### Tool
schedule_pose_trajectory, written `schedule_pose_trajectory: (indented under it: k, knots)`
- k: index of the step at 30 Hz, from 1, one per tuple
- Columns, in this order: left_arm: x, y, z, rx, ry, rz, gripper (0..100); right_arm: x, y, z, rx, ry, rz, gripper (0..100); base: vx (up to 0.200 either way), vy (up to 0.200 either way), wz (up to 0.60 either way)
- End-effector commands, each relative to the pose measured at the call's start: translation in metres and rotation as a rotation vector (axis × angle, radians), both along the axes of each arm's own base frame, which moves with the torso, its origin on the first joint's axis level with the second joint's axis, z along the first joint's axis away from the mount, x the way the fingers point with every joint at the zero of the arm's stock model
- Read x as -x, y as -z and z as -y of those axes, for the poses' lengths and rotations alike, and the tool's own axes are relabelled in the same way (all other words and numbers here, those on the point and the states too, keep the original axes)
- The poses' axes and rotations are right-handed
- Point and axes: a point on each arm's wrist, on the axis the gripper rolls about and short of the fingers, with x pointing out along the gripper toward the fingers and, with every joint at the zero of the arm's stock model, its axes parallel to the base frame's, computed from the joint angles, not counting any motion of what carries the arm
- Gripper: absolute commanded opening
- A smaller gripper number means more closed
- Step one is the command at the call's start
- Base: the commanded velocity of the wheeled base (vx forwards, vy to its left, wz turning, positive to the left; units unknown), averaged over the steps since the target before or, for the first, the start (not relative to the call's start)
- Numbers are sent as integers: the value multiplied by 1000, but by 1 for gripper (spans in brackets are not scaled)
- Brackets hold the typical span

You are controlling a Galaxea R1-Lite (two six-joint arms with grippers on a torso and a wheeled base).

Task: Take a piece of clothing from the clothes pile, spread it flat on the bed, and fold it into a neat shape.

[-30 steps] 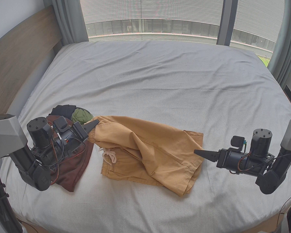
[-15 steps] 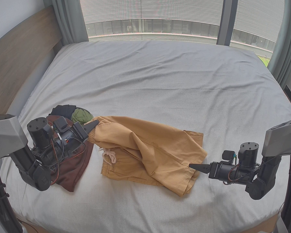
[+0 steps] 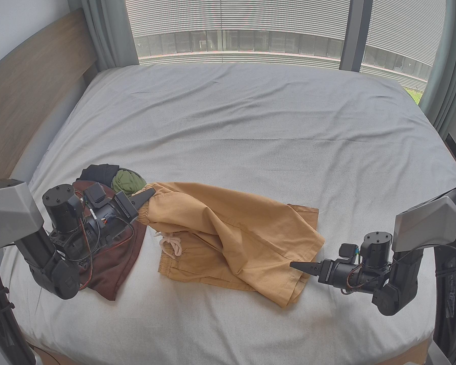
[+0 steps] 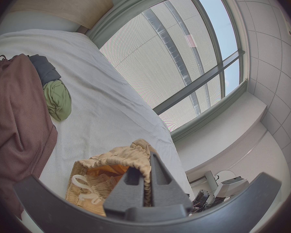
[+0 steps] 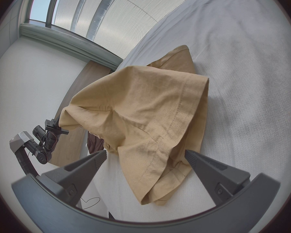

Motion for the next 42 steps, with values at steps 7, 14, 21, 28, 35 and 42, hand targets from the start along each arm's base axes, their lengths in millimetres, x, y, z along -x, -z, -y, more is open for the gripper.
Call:
schedule_pose_trajectory:
  k: [7,14,21,28,35,42]
  knots:
    - [1,-1,0,1,3,1,0,-14,11,-10,-17,-12,11,100,0,0,0]
    - [1,-1,0,1,3,1,0,-22,9,-23,-62,-27,24,100,0,0,0]
    - [2,-1,0,2,4,-1,0,-29,3,-37,-89,-52,60,100,0,0,0]
    - [2,-1,1,3,6,-1,0,-33,7,-41,-92,-57,68,100,0,0,0]
    - [2,-1,1,3,7,-2,0,-36,11,-42,-94,-53,71,100,0,0,0]
    - [2,0,1,2,7,-5,0,-37,14,-41,-91,-46,69,0,0,0,0]
